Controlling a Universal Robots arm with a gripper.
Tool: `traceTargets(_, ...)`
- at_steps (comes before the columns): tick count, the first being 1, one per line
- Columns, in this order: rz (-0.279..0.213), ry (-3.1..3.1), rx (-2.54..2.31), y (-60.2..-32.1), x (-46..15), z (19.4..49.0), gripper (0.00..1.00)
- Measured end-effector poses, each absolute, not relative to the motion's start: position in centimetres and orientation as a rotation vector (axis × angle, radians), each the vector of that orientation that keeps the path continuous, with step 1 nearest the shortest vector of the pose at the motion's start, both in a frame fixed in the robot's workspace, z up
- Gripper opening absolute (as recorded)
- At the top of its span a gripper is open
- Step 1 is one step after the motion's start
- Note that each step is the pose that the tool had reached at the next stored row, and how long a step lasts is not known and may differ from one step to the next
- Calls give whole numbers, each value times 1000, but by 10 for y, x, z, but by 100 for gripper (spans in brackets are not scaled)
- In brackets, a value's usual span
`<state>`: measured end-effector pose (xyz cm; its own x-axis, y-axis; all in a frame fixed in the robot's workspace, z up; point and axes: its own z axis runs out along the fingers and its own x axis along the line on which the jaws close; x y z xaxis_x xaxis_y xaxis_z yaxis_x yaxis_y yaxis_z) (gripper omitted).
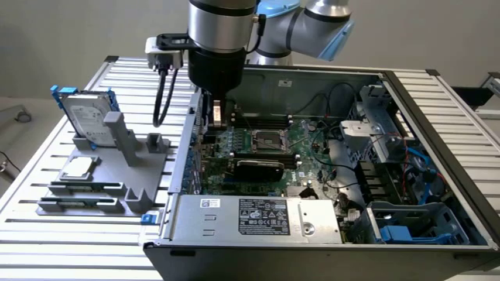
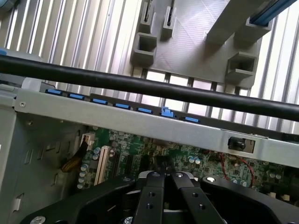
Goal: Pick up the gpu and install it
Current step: 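Press down on the gpu until it lock into place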
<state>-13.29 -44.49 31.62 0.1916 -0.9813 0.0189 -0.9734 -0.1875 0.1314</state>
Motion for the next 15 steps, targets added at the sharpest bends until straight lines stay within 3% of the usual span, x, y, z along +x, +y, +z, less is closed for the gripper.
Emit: traceTargets(15, -107, -1926, 2335, -443, -126, 307, 11)
